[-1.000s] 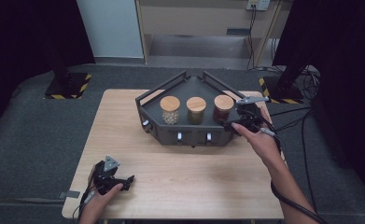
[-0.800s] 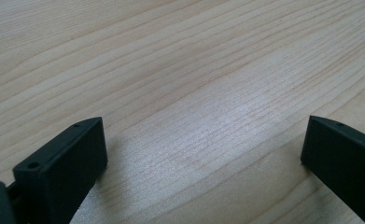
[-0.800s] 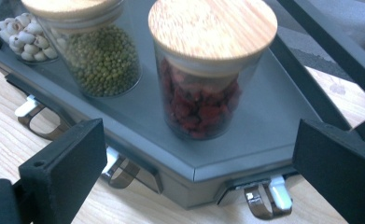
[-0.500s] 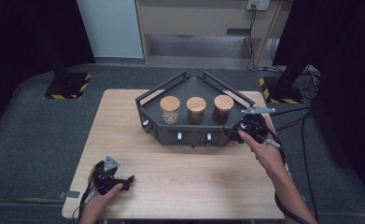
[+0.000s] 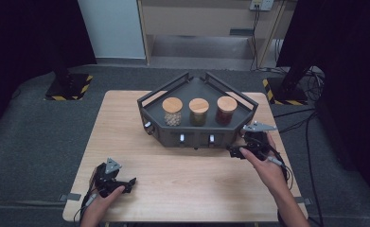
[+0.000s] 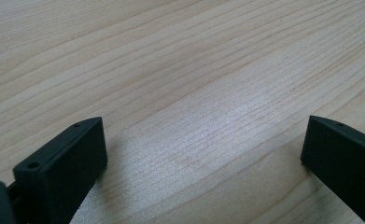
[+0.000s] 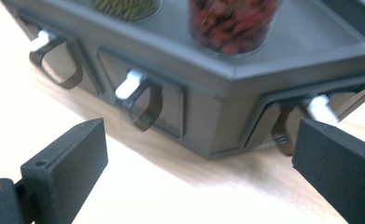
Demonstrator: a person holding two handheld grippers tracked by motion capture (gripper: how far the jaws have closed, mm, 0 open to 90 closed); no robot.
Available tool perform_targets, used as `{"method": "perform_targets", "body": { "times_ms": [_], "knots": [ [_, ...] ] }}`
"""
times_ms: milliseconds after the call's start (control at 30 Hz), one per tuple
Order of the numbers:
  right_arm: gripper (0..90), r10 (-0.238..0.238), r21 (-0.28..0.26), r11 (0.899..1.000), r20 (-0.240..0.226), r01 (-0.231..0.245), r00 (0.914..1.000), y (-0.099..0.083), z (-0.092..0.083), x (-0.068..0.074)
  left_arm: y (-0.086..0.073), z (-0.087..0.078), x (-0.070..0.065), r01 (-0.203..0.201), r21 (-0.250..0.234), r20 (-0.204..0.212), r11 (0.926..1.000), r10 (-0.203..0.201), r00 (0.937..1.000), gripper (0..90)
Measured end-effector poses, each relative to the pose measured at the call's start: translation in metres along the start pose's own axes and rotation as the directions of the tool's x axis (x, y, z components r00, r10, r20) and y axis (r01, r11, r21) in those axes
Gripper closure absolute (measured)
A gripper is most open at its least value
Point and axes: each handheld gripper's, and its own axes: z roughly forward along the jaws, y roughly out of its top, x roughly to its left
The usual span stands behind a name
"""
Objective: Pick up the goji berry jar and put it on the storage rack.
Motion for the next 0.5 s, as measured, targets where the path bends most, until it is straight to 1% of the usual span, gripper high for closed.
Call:
{"method": "perform_targets", "body": {
  "times_ms": [200,433,500],
  "knots": [
    [3.7,-0.020,0.006,1.000,0.000,0.020,0.9998,-0.016,0.003,0.010,0.000,0.000,0.000,0.000,0.000,0.000,1.0000,0.000,1.0000,0.0],
    [3.6,-0.023,0.009,1.000,-0.003,0.023,0.9997,-0.028,0.004,0.018,0.000,0.000,0.000,0.000,0.000,0.000,1.0000,0.000,1.0000,0.0],
    [3.6,-0.017,0.009,1.000,-0.005,0.017,0.9998,-0.032,0.004,0.019,0.000,0.000,0.000,0.000,0.000,0.000,1.0000,0.000,1.0000,0.0]
  ]
}}
